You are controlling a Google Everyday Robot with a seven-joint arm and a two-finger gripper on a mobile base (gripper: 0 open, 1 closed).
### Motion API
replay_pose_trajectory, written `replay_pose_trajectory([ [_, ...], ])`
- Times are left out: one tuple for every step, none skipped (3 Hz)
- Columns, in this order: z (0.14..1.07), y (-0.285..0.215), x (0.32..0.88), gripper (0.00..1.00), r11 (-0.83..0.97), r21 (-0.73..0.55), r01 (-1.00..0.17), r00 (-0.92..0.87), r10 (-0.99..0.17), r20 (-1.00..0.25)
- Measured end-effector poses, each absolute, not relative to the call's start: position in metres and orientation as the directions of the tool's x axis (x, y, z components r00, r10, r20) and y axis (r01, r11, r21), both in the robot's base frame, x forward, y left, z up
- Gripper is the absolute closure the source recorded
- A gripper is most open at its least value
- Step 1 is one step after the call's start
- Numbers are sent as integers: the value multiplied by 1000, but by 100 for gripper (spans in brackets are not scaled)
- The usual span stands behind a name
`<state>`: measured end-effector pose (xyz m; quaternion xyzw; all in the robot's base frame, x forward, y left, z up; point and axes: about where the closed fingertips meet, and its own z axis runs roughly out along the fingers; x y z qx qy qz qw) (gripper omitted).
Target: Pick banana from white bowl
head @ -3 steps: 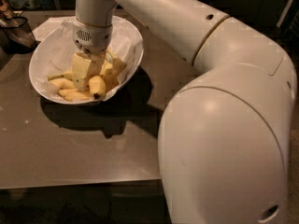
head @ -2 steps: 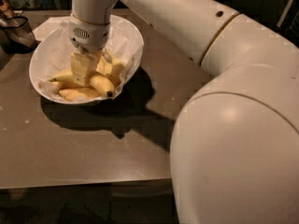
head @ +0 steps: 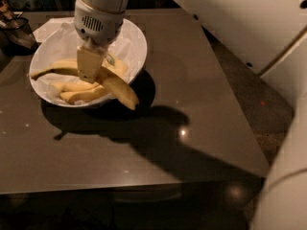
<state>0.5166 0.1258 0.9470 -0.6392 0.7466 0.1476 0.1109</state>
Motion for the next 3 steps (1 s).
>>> replay_pose_trajectory([
  [973, 117, 483, 100, 93, 31, -995, -98, -922, -373],
  [997, 114, 443, 100, 16, -12, -1000, -11, -927, -376],
  [1013, 107, 412, 100, -41, -48, -998, 57, -924, -377],
])
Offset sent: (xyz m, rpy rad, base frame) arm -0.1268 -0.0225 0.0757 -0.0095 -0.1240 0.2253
